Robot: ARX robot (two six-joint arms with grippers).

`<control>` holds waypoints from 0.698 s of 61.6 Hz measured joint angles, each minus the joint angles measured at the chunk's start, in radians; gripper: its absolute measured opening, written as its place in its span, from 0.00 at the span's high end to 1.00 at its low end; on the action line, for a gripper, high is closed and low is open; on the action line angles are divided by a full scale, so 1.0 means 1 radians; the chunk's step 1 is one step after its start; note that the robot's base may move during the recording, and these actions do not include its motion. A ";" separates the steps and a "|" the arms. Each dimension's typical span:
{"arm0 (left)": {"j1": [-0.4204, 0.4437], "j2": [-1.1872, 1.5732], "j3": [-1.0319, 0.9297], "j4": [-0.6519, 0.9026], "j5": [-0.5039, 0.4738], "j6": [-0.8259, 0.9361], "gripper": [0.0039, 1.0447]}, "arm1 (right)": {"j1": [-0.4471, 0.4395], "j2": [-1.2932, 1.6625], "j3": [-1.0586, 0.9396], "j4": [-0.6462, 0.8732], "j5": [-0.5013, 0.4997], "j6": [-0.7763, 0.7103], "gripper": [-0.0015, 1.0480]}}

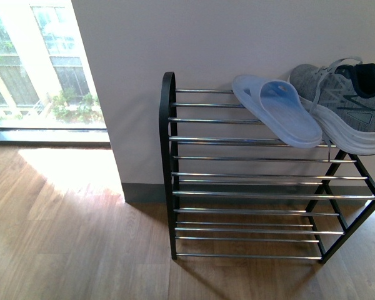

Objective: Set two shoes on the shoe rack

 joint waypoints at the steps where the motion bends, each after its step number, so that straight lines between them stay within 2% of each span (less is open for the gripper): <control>1: 0.000 0.000 0.000 0.000 0.000 0.000 0.99 | 0.000 0.000 0.000 0.000 0.000 0.000 0.98; 16: 0.000 0.000 0.000 0.000 0.000 0.000 0.99 | 0.000 0.000 0.000 0.000 0.000 0.000 0.98; 39: 0.000 0.000 0.000 0.000 0.000 0.000 0.99 | 0.000 -0.001 0.000 0.000 -0.001 0.000 0.44; 43: 0.000 0.000 0.000 0.000 -0.006 0.000 0.99 | 0.000 -0.001 0.000 0.000 -0.006 0.000 0.30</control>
